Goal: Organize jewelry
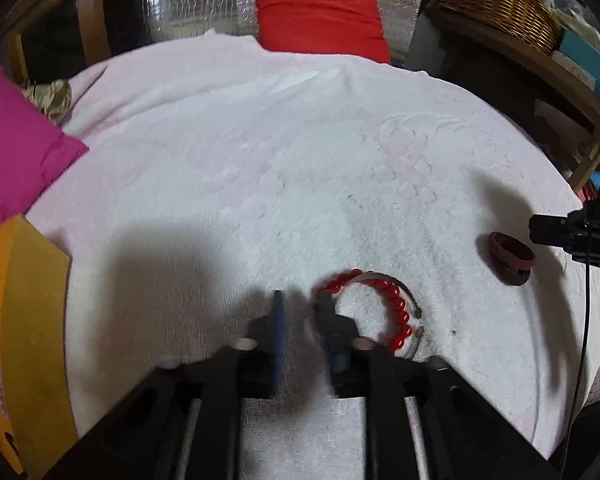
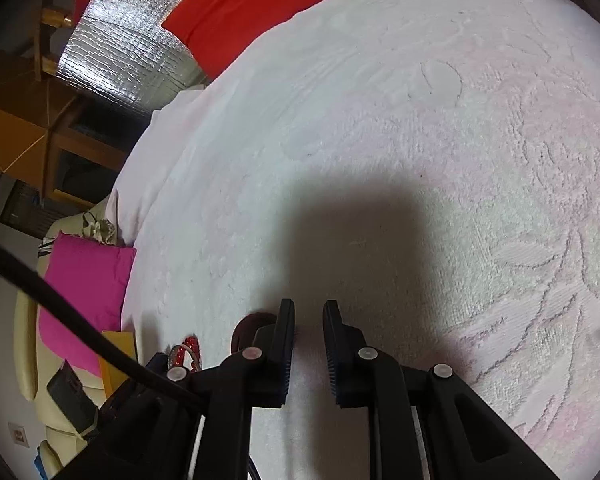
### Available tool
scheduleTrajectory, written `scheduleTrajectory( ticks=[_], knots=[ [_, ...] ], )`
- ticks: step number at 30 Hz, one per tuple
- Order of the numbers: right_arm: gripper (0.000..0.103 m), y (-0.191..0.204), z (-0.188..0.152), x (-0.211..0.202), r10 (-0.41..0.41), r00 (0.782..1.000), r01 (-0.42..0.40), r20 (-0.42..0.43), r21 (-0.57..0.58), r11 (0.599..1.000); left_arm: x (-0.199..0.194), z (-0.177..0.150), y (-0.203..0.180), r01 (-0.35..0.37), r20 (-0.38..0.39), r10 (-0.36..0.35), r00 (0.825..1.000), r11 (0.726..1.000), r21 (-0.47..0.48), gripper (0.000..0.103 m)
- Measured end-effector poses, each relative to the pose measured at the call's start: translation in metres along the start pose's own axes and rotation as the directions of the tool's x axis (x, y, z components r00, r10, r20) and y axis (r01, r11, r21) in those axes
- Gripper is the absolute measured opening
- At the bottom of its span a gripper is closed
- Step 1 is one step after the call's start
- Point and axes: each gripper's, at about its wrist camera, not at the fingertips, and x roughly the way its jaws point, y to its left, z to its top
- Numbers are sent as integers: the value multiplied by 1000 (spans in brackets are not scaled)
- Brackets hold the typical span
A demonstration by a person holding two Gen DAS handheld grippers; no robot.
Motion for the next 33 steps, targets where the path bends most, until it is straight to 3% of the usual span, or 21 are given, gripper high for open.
scheduleTrajectory(
  ticks=[2, 7, 11, 14, 20, 23, 25, 27, 33],
  knots=[
    [18, -1, 0, 1, -1, 1000, 1, 0, 5, 1000, -6, -1, -4, -4, 25, 3, 1000, 1000, 5, 70],
    [18, 3, 0, 4, -4, 1000, 4, -13, -7, 1000, -12, -4, -22, 27, 40, -29, 999, 998, 62, 71],
    [18, 4, 1, 6, -1, 1000, 1, -16, -7, 1000, -18, -10, -47, 35, 61, -46, 997, 986, 162, 73],
    [18, 3, 2, 6, -2, 1000, 2, -15, -5, 1000, -17, -15, -66, -7, 75, -11, 997, 971, 240, 81],
    [18, 3, 3, 6, 6, 1000, -6, -15, 0, 1000, 4, -22, -84, -38, 9, 37, 999, 950, 310, 81],
    [18, 1, 3, 5, 24, 1000, -24, -19, -4, 1000, 1, -21, -82, -34, 26, 27, 999, 954, 299, 80],
    [18, 2, 3, 7, 42, 998, -42, -37, -6, 999, -6, -19, -77, -15, 55, 0, 998, 959, 282, 73],
    [18, 5, 2, 11, 52, 997, -53, -62, -8, 999, -11, -17, -76, 22, 62, -40, 997, 962, 272, 48],
    [18, 11, -5, 23, 3, 995, -5, -96, -22, 1000, -10, -18, -73, 65, 40, -79, 996, 959, 275, 29]
  ],
)
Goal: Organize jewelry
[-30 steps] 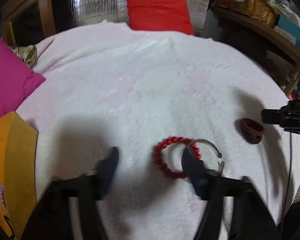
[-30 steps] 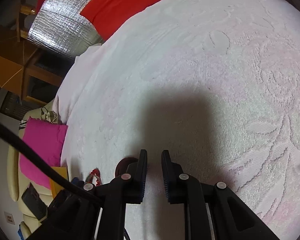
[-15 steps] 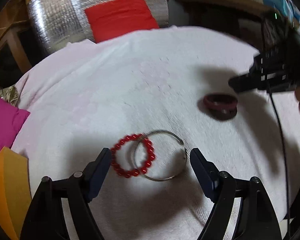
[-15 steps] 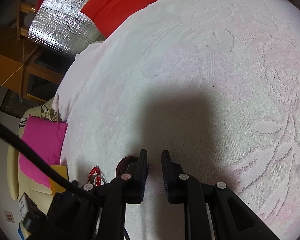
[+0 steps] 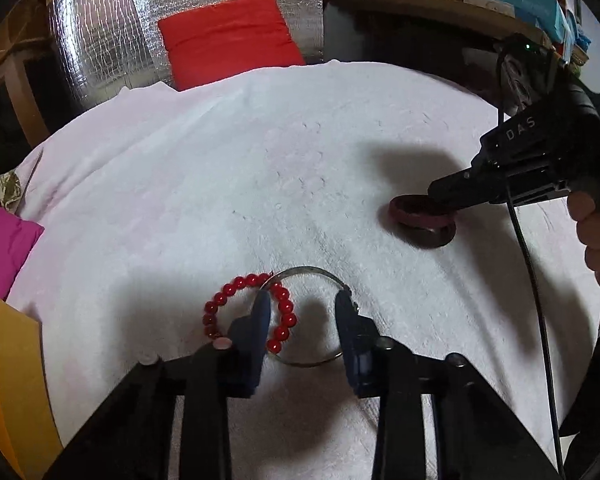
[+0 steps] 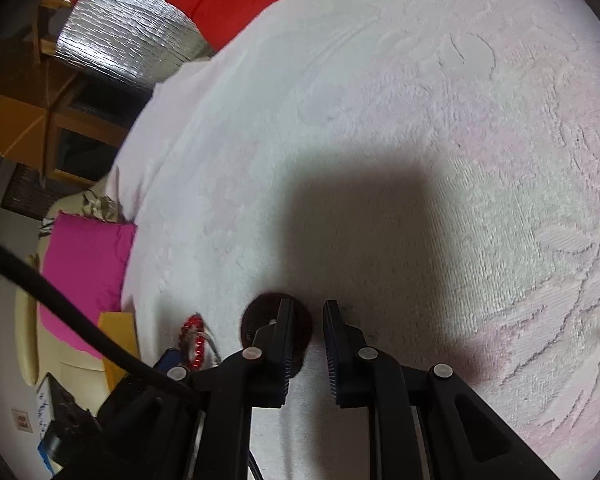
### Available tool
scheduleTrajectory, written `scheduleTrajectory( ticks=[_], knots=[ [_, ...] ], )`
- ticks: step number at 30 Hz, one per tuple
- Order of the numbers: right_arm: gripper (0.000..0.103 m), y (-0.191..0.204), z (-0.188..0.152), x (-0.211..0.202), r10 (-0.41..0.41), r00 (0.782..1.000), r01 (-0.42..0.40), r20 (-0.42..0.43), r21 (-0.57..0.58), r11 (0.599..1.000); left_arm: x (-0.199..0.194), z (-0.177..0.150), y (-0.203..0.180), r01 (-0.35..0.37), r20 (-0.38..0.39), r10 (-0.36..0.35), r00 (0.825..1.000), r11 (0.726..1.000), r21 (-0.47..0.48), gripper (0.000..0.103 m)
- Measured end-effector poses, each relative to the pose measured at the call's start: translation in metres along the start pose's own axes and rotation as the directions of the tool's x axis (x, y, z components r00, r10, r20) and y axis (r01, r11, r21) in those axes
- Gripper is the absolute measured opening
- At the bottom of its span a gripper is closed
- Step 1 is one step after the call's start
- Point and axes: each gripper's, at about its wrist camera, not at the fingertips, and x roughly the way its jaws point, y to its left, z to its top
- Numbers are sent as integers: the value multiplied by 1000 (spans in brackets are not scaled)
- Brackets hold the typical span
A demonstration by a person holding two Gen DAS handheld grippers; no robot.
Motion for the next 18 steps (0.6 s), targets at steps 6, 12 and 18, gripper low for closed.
scheduleTrajectory(
  ticks=[6, 12, 18],
  knots=[
    [14, -2, -2, 0, 9, 1000, -9, 28, -3, 1000, -3, 0, 12, -18, -5, 18, 1000, 999, -30, 30],
    [7, 2, -3, -18, 36, 995, -32, 90, -43, 999, -7, -1, 23, -36, 18, 37, 999, 998, -49, 57],
    [11, -6, 1, -21, 12, 998, -11, 54, -5, 1000, -5, -3, 16, -26, 1, 26, 1000, 1000, -13, 72]
  ],
)
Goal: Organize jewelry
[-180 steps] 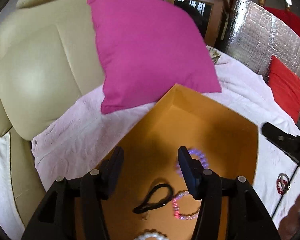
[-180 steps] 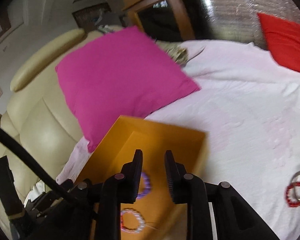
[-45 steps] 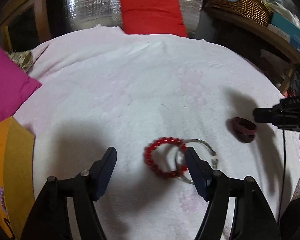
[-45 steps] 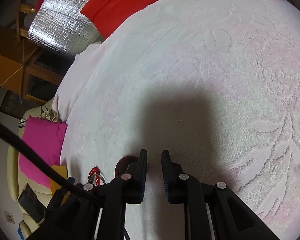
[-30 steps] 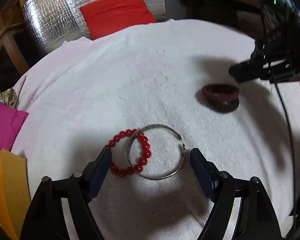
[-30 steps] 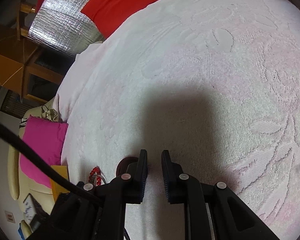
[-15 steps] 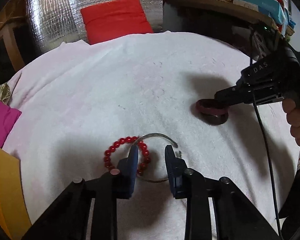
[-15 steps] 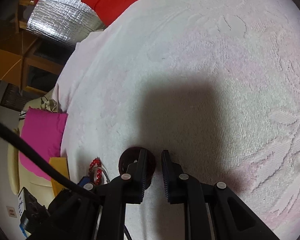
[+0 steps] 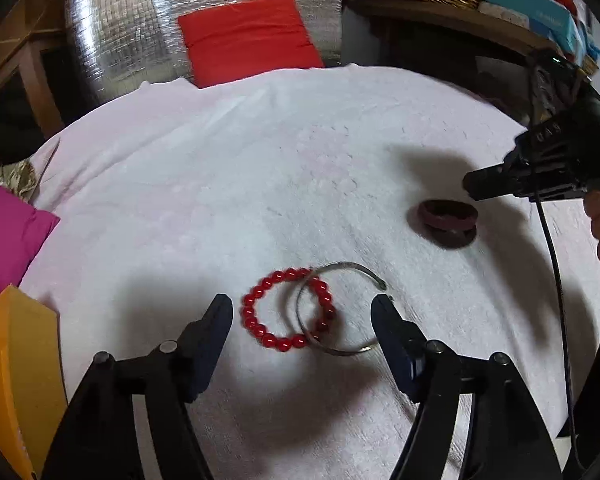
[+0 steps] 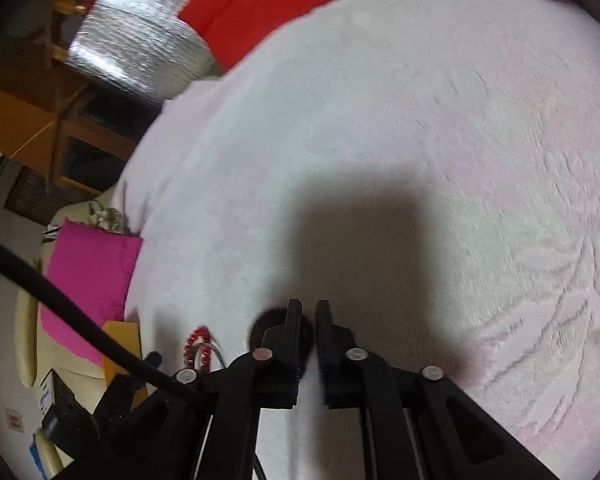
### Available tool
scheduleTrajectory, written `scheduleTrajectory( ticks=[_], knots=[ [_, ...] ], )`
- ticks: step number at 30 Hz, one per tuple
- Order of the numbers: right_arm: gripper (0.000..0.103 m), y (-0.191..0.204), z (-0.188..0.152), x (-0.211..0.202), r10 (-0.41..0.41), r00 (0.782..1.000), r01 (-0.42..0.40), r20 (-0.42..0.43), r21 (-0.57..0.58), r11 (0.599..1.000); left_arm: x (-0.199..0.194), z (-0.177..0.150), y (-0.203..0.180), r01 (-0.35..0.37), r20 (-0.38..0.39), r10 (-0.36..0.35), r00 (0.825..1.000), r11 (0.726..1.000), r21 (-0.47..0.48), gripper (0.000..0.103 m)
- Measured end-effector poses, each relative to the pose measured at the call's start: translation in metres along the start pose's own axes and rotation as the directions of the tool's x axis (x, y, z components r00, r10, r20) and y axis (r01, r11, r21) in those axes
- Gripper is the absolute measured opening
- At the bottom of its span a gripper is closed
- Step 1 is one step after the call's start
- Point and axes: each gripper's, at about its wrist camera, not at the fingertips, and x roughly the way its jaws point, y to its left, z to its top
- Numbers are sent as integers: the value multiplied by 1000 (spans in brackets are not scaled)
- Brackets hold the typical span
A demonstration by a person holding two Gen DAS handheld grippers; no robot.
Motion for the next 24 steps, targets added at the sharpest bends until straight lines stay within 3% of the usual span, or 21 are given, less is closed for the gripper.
scheduleTrajectory(
  ticks=[6, 13, 14, 15, 18, 24],
  knots=[
    [12, -2, -4, 9, 25, 997, -24, -78, 13, 1000, 4, -4, -18, 8, -31, -5, 999, 997, 83, 72],
    [12, 0, -8, 10, 52, 995, -51, -82, 13, 999, 11, -6, -20, 23, -54, -19, 998, 997, 77, 72],
    [12, 0, -8, 12, 61, 994, -60, -91, 17, 998, 11, -6, -18, 26, -53, -22, 998, 998, 64, 71],
    [12, 2, -9, 13, 58, 994, -57, -92, 13, 998, 12, -5, -17, 38, -55, -36, 998, 998, 51, 62],
    [9, 7, -11, 14, 35, 996, -36, -77, -11, 999, 12, -3, -15, 47, -47, -45, 998, 998, 30, 59],
    [7, 15, -7, -3, 73, 997, -74, -8, -41, 996, 3, 0, -14, 58, 4, -58, 998, 998, 12, 58]
  ],
)
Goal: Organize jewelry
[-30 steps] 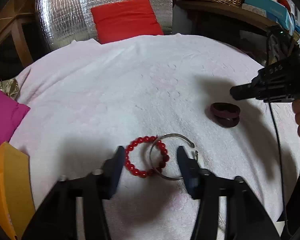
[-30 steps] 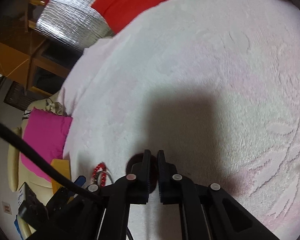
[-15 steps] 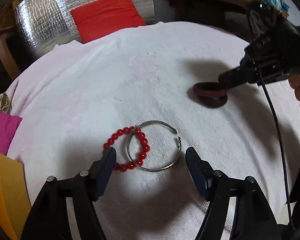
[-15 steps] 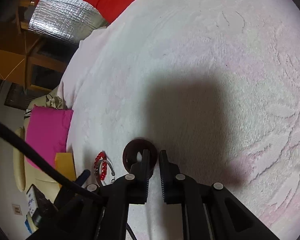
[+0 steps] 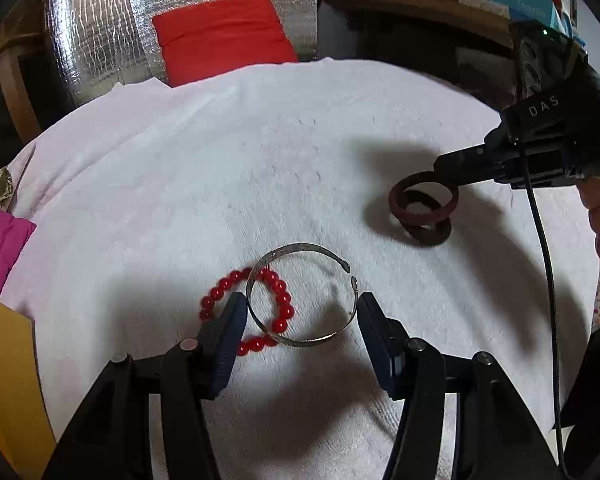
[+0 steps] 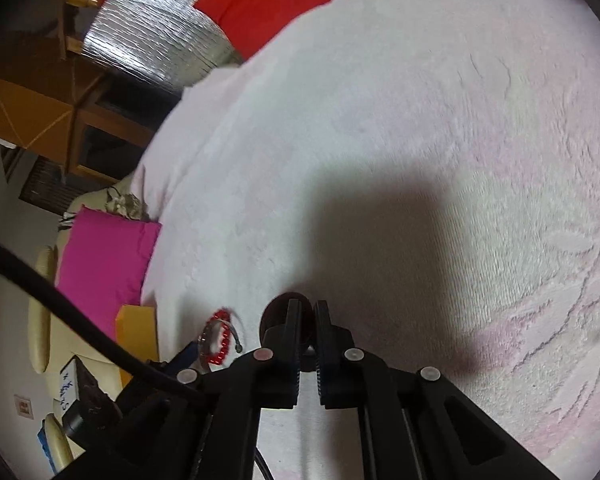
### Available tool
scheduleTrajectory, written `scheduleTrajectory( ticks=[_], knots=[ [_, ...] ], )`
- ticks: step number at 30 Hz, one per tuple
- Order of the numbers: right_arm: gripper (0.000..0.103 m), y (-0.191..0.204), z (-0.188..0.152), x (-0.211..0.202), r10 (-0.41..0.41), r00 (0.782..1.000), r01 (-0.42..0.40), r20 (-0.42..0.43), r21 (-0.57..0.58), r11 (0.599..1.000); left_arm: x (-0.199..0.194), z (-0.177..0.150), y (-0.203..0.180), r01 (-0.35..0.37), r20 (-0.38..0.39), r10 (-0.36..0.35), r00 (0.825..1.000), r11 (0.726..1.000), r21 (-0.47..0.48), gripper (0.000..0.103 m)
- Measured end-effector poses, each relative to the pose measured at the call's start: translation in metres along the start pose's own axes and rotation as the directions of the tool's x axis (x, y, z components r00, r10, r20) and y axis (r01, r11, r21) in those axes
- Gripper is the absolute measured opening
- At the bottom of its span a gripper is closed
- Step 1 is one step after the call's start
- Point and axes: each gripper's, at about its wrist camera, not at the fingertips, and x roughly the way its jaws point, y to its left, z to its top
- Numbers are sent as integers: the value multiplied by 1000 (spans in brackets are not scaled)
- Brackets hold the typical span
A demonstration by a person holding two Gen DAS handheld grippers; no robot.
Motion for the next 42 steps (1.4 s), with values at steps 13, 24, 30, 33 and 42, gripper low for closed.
scheduleTrajectory(
  ticks=[13, 24, 30, 33, 42],
  knots=[
    [7, -11, 13, -29, 35, 994, -41, 101, 54, 998, -23, 6, 16, -43, 60, 47, 997, 997, -71, 58],
    [7, 41, -5, -9, 146, 987, -145, 74, -18, 989, -91, -15, 52, -152, 154, 206, 966, 941, -304, 58],
    [7, 86, -25, 18, 198, 980, -196, 39, -42, 980, -127, -38, 90, -232, 162, 326, 932, 875, -424, 58],
    [7, 115, -34, 36, 216, 976, -215, 9, -62, 975, -139, -53, 114, -295, 131, 397, 908, 831, -472, 58],
    [7, 236, -65, 101, 222, 972, -233, -82, -193, 953, -157, -122, 215, -369, -22, 470, 882, 661, -653, 58]
  ],
)
